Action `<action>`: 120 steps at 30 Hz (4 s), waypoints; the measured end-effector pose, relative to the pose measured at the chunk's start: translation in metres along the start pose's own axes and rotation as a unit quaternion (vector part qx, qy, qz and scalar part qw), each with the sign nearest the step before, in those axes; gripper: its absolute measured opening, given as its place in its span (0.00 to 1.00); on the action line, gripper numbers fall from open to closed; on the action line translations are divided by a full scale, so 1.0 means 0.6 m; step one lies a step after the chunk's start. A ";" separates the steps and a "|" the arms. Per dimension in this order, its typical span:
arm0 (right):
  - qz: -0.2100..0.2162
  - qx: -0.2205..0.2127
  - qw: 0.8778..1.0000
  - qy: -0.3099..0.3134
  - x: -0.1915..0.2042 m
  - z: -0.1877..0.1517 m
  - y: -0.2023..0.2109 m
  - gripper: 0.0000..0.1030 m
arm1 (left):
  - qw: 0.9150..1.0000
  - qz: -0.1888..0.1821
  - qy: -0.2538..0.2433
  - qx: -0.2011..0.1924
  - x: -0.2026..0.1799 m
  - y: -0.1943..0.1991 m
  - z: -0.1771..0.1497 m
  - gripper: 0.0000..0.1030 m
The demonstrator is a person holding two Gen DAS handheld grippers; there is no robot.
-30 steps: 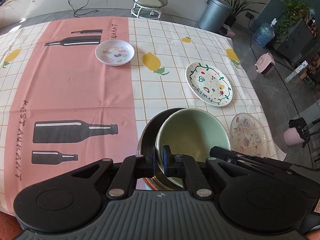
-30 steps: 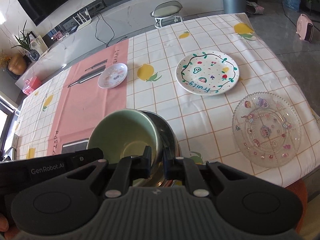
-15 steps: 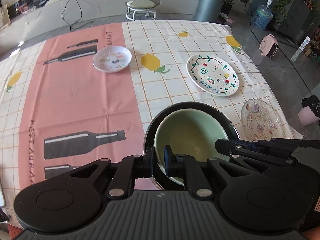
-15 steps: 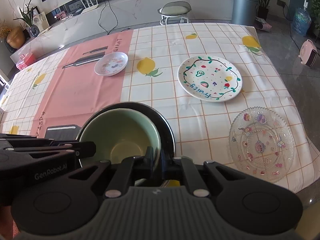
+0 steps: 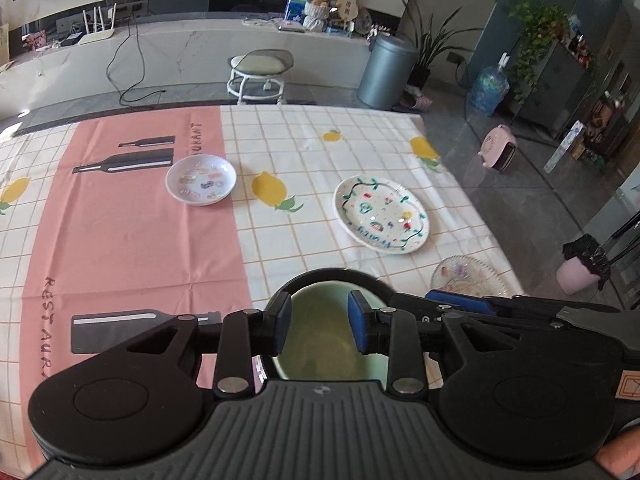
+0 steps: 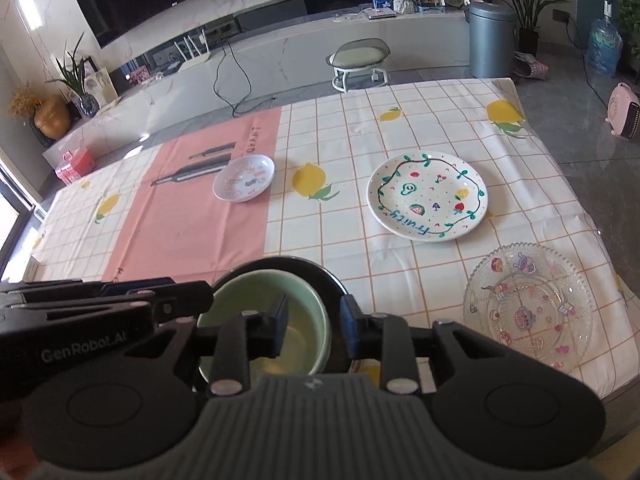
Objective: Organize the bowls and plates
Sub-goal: 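Move both grippers to the clear patterned glass plate, then close both grippers on the glass plate rim, then lift the glass plate and carry it toward the pink placemat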
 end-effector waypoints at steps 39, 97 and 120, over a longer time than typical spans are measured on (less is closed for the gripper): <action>-0.044 -0.073 0.954 -0.287 -0.426 -0.053 0.022 0.41 | 0.998 -0.042 -0.050 -0.005 -0.252 -0.228 -0.030 0.43; 0.077 -0.117 0.918 -0.372 -0.504 -0.051 0.008 0.04 | 0.996 -0.071 0.040 -0.024 -0.220 -0.233 -0.027 0.15; 0.190 -0.112 0.939 -0.263 -0.184 0.021 0.067 0.03 | 0.979 0.003 0.161 -0.124 0.026 0.009 -0.014 0.15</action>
Point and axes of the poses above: each gripper's, at about its wrist camera, not at the fingertips, and y roughly against the way its jaws point, x to its left, z to its top, the point moved 6 cm from there along -y, roughly the way its jaws point, and after that the axes turned 9 degrees about -y, right-handed, at the moved point
